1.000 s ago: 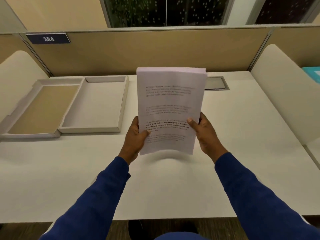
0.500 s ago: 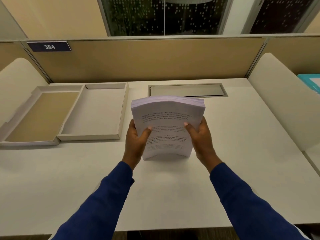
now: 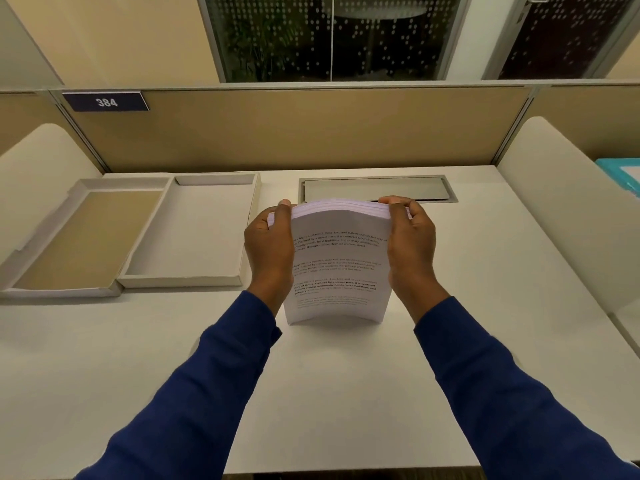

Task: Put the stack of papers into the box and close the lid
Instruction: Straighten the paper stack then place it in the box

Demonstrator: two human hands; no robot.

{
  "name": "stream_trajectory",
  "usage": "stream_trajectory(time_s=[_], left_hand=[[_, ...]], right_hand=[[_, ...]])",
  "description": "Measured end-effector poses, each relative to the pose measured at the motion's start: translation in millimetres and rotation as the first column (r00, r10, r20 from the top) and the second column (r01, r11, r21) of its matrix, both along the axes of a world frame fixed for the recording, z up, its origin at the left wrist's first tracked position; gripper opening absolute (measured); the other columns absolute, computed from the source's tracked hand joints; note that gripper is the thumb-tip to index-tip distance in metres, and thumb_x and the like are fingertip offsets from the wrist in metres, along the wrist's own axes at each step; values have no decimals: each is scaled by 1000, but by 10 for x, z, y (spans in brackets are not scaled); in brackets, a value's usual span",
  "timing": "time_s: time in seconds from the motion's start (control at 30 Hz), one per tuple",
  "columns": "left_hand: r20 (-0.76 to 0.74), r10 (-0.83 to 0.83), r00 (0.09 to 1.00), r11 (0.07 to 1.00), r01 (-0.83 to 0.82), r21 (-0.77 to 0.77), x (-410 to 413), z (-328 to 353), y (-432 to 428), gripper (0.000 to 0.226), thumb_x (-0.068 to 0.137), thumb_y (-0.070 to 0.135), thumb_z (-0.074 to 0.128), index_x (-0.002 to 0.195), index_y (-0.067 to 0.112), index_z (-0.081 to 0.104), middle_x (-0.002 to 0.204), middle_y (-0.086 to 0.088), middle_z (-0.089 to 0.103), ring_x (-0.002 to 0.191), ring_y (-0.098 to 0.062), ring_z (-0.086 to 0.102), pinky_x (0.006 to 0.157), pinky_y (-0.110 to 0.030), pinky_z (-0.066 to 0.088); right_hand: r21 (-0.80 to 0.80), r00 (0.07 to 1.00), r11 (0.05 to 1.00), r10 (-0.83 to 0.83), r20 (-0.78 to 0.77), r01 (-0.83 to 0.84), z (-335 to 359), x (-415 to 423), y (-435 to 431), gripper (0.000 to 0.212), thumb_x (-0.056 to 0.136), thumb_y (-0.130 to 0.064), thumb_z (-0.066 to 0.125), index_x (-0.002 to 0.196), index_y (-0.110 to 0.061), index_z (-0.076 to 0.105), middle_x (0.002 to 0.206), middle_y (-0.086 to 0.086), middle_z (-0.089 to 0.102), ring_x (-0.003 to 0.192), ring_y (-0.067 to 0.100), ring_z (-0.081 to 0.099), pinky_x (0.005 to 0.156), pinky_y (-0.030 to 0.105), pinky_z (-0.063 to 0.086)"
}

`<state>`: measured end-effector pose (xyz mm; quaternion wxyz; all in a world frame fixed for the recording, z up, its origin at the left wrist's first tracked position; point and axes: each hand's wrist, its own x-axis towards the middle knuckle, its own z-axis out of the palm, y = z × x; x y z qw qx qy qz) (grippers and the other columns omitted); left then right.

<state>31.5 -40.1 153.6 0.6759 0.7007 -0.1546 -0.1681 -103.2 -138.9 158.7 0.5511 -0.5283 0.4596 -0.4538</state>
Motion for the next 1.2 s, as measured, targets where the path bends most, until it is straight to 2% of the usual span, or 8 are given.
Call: stream_trajectory(time_s=[0.2,0.37,0.53,0.7,0.93,1.03,1.1,1.2], left_hand=[[21,-29,999,1000,29,6,44,11,14,34,102,49,53,84,25,67,78,0,68,76,-17,63,62,-27,47],[15,-37,999,999,37,15,63,38,-5,18,103,42,56,89,36,66,91,6,68,87,-16,61,65,-27,48],[-25,-55,998,998,55,3,74,32,17,37,99,52,57,93,18,70,85,-1,69,78,-16,61,64,-28,46],[10,-54,999,998,53,21,63,3,9,28,99,54,56,83,33,64,80,5,67,77,-14,61,60,-24,47],[50,-188,981,975,193,-114,21,-254,126,45,85,70,49,105,32,65,91,7,73,85,-13,71,64,-22,57],[103,-227,968,965,238,-112,-15,-486,199,31,88,50,65,118,40,60,107,5,72,98,-17,73,76,-33,64],[101,-208,973,974,216,-73,-46,-602,216,28,92,32,68,118,41,61,109,5,72,102,-19,72,83,-45,65],[58,-174,983,979,179,-98,-66,-645,214,28,94,23,66,120,31,65,108,4,73,103,-22,71,86,-52,63]], right_hand=[[18,1000,1000,19,-22,-19,4,-39,-70,20,97,-54,56,98,-38,68,102,-3,71,91,19,66,66,33,53],[21,998,999,35,-45,-34,0,-33,-90,21,101,-50,52,110,-38,66,105,-8,67,96,19,62,69,31,52],[4,996,999,51,-68,-51,-7,-52,-72,30,96,-56,58,111,-31,66,97,-7,67,87,15,62,63,25,50],[-26,996,998,61,-72,-63,-11,-54,-63,31,94,-58,60,110,-32,64,98,-3,68,89,17,64,63,24,51],[-70,967,964,255,-28,-256,-198,-246,-39,90,70,-93,46,128,-26,59,102,-1,73,88,12,71,64,21,57],[-115,956,949,293,-13,-293,-413,-321,16,67,81,-67,68,134,-28,54,113,-3,71,100,13,72,72,26,61],[-152,964,952,256,-76,-265,-554,-302,65,45,92,-43,69,134,-33,54,113,-7,69,103,13,70,73,26,61],[-141,973,963,226,-36,-229,-591,-238,110,35,96,-33,67,129,-34,57,109,-8,70,101,15,70,70,24,60]])
